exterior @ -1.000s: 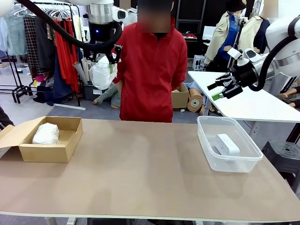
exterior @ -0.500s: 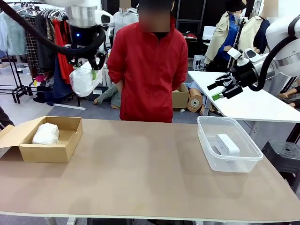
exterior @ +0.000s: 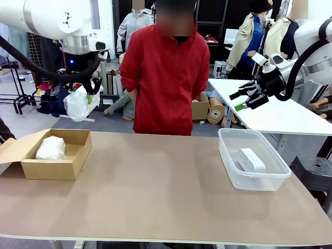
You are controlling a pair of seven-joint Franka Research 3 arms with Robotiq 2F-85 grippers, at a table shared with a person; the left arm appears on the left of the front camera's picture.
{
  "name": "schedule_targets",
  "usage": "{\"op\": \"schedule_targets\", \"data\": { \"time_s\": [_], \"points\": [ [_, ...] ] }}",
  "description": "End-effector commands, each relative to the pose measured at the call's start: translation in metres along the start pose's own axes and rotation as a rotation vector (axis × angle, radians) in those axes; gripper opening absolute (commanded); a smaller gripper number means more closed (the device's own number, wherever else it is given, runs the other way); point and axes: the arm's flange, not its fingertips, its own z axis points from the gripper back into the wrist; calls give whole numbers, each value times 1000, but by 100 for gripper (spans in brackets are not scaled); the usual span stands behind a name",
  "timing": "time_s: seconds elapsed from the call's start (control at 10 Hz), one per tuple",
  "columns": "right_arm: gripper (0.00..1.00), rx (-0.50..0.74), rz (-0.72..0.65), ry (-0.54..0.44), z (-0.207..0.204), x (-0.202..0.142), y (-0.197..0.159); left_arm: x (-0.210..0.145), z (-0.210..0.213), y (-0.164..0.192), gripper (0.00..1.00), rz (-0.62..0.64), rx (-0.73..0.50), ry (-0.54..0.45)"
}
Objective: Separate and place wrapped and unwrapped clocks.
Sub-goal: If the picked Digital clock is wrapped, place it in the Package Box ; if not, place it in the Organizing box.
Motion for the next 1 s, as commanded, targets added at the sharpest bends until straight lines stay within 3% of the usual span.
{"op": "schedule_targets", "data": {
  "time_s": [0.0,0.1,0.5,0.6,0.9],
  "points": [
    [100,-7,13,-3,1,2,1,-4,8,1,0,47,-24,-11],
    [100,-7,13,-3,1,2,1,0,0,0,0,0,0,0],
    [100,-7,13,-3,1,2,1,0,-3,-2,0,7,-5,6],
    [100,-7,13,-3,1,2,1,1,-17,6,0,25,-37,47],
    [100,-7,13,-3,1,2,1,-8,-56,27,0,145,-93,33]
  ]
}}
